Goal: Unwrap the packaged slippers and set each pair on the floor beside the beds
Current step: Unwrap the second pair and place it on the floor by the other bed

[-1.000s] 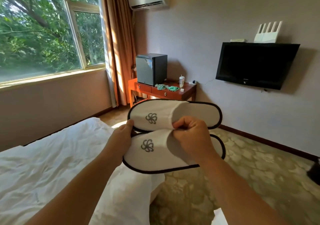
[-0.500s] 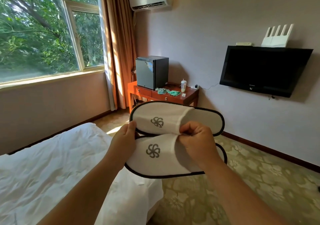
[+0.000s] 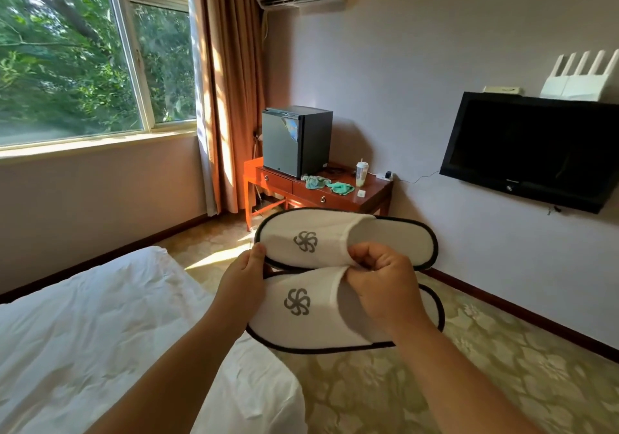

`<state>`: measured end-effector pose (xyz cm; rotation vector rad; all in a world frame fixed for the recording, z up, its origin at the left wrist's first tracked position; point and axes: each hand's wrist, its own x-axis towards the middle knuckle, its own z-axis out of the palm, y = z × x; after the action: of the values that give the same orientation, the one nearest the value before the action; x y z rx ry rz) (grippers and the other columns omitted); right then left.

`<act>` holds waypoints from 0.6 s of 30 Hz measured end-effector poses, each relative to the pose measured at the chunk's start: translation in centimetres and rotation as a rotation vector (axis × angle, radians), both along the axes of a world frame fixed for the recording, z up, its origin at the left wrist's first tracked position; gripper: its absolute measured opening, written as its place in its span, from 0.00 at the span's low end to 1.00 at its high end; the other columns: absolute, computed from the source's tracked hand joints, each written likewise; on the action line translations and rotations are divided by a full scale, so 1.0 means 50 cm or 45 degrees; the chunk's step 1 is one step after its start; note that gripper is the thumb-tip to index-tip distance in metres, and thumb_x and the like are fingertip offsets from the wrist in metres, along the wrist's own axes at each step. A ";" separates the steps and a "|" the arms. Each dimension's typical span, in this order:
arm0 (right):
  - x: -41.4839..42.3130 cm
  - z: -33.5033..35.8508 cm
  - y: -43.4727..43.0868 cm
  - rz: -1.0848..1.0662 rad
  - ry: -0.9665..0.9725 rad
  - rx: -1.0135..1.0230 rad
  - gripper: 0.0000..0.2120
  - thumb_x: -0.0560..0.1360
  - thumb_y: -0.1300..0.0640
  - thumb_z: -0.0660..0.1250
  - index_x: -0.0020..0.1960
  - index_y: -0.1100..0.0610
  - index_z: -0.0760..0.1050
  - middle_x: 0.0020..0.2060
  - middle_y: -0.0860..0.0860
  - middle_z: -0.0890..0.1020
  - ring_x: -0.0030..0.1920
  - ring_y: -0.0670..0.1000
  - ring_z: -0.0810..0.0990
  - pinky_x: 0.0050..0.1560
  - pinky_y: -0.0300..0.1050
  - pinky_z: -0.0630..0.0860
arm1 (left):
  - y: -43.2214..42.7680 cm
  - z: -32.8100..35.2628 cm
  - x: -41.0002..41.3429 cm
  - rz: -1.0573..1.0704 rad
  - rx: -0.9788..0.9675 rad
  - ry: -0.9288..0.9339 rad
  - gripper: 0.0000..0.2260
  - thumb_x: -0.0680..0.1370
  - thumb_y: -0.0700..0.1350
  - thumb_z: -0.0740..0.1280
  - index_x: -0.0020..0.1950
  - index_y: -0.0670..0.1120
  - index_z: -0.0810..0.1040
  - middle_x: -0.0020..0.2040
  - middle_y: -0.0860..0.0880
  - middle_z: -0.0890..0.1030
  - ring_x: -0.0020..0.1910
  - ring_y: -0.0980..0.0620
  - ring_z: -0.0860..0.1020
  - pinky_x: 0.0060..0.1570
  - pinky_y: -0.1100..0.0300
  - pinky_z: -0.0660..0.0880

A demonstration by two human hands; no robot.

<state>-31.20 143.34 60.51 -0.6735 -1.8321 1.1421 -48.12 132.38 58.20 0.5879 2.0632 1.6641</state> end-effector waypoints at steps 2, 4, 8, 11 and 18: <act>-0.014 0.005 0.054 0.016 -0.020 0.015 0.20 0.71 0.68 0.73 0.40 0.41 0.81 0.36 0.36 0.84 0.42 0.34 0.82 0.40 0.26 0.75 | 0.054 -0.001 -0.014 0.016 -0.008 -0.009 0.17 0.84 0.58 0.51 0.59 0.53 0.76 0.48 0.48 0.82 0.49 0.46 0.82 0.55 0.43 0.79; -0.027 0.010 0.115 0.045 -0.025 0.025 0.21 0.70 0.68 0.74 0.39 0.40 0.80 0.34 0.32 0.83 0.42 0.32 0.81 0.40 0.25 0.75 | 0.114 -0.001 -0.025 0.033 -0.016 -0.012 0.17 0.84 0.58 0.51 0.59 0.53 0.76 0.48 0.49 0.82 0.49 0.48 0.81 0.56 0.44 0.78; -0.054 0.012 0.257 0.079 -0.016 0.014 0.21 0.70 0.69 0.74 0.38 0.41 0.80 0.33 0.31 0.83 0.40 0.36 0.82 0.39 0.24 0.74 | 0.249 -0.008 -0.040 0.084 0.001 0.000 0.19 0.84 0.57 0.51 0.61 0.50 0.77 0.47 0.50 0.82 0.47 0.51 0.80 0.45 0.53 0.77; -0.076 0.024 0.368 0.174 -0.009 0.023 0.21 0.70 0.70 0.73 0.38 0.42 0.80 0.33 0.31 0.83 0.39 0.34 0.82 0.38 0.24 0.74 | 0.341 -0.005 -0.047 0.146 0.057 -0.014 0.18 0.84 0.57 0.52 0.59 0.51 0.78 0.46 0.49 0.83 0.45 0.51 0.81 0.39 0.56 0.76; -0.148 0.064 0.559 0.373 -0.052 0.109 0.23 0.70 0.71 0.72 0.35 0.41 0.79 0.31 0.30 0.82 0.38 0.32 0.81 0.38 0.23 0.73 | 0.495 -0.004 -0.094 0.324 0.092 -0.118 0.19 0.83 0.60 0.53 0.52 0.53 0.80 0.45 0.46 0.86 0.47 0.45 0.84 0.54 0.41 0.79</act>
<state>-38.59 171.30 63.72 -0.3894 -2.0498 1.2349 -52.83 157.13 58.01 0.2723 2.0876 1.8754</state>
